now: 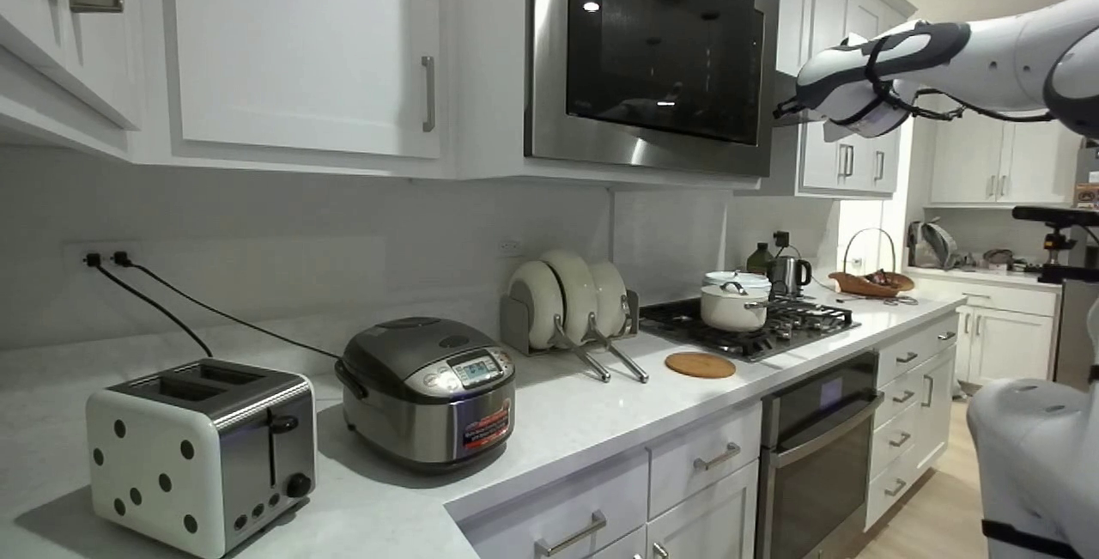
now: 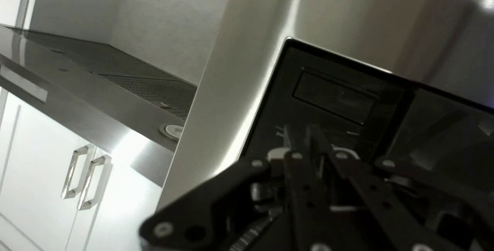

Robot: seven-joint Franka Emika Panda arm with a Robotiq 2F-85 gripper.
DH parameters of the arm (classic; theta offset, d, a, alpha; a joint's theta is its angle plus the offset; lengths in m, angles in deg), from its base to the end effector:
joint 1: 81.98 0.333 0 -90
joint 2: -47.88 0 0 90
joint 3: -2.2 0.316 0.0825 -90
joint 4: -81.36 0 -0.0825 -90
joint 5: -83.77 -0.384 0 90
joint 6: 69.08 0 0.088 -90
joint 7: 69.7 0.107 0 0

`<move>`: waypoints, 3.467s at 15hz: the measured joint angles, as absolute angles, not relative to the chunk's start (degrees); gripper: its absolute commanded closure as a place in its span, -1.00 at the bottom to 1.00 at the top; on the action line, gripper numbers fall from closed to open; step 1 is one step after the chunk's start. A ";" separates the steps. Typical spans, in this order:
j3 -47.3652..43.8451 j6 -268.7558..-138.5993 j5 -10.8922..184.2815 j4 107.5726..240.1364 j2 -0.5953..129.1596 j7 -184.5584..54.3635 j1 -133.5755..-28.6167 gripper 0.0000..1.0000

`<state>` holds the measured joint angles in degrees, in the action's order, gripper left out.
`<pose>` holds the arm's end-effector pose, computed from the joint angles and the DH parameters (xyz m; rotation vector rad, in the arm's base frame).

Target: Open the microwave door

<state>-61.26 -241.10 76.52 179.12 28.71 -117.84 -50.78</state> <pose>0.3783 -0.4041 0.7972 1.9845 -0.0744 1.6029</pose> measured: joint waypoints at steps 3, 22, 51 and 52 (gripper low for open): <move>-66.65 -243.37 76.53 177.49 28.64 -119.17 -44.71 0.99; -76.60 -234.35 76.88 170.52 24.28 -120.42 -26.80 0.99; -55.55 -208.61 78.09 168.18 21.86 -120.18 -51.94 0.99; -54.53 -208.03 78.07 168.26 22.20 -120.19 -53.45 0.99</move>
